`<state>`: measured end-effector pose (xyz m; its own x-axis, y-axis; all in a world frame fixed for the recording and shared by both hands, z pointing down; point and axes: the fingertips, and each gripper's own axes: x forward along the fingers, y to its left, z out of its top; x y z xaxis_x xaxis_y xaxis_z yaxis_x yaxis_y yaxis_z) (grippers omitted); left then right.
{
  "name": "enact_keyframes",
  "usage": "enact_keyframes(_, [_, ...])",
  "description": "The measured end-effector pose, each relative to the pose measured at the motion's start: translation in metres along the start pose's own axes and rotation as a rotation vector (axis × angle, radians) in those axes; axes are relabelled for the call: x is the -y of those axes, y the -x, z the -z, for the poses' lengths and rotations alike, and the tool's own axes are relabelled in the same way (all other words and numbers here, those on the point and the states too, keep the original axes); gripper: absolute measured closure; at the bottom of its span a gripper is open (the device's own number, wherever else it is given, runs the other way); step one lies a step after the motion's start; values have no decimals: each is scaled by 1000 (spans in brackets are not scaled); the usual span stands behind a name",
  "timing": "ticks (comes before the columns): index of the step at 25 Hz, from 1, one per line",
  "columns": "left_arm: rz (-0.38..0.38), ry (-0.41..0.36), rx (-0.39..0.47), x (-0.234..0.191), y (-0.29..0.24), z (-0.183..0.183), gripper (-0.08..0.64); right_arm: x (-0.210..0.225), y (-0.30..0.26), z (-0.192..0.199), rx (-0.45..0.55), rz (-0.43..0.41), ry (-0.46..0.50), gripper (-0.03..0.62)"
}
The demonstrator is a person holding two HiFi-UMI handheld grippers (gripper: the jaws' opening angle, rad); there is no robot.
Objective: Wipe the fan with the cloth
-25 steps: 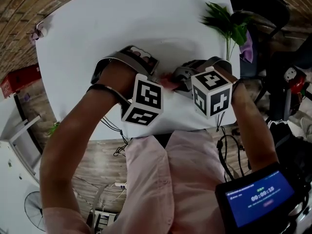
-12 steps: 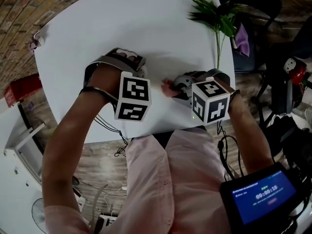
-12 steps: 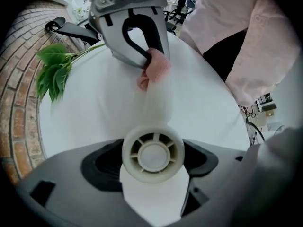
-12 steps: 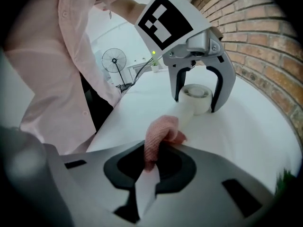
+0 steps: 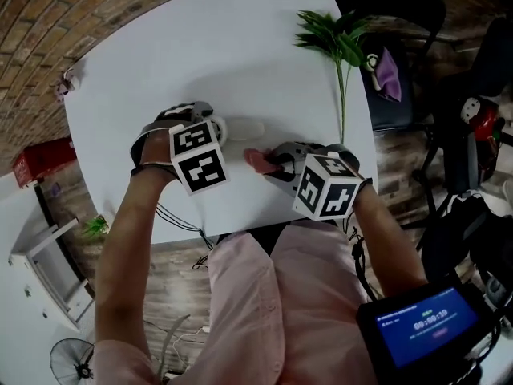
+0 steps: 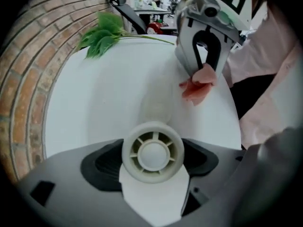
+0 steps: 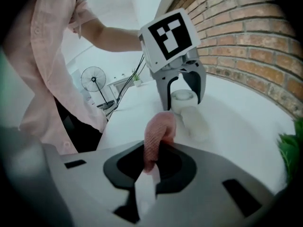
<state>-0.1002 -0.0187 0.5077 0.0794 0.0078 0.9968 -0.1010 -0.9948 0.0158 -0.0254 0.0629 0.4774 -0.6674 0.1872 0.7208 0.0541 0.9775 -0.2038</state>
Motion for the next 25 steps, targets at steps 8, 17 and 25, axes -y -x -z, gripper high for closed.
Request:
enact_keyframes(8, [-152,429,297,7,68,0,179,6,48,-25,170,142,-129,541])
enact_keyframes(17, [-727,858,972,-9,282,-4,186,45,157,-154,511,442,-94,538])
enact_keyframes(25, [-1128,984,1256,39,409,40,469,19,227,-257,720,758,-77,531])
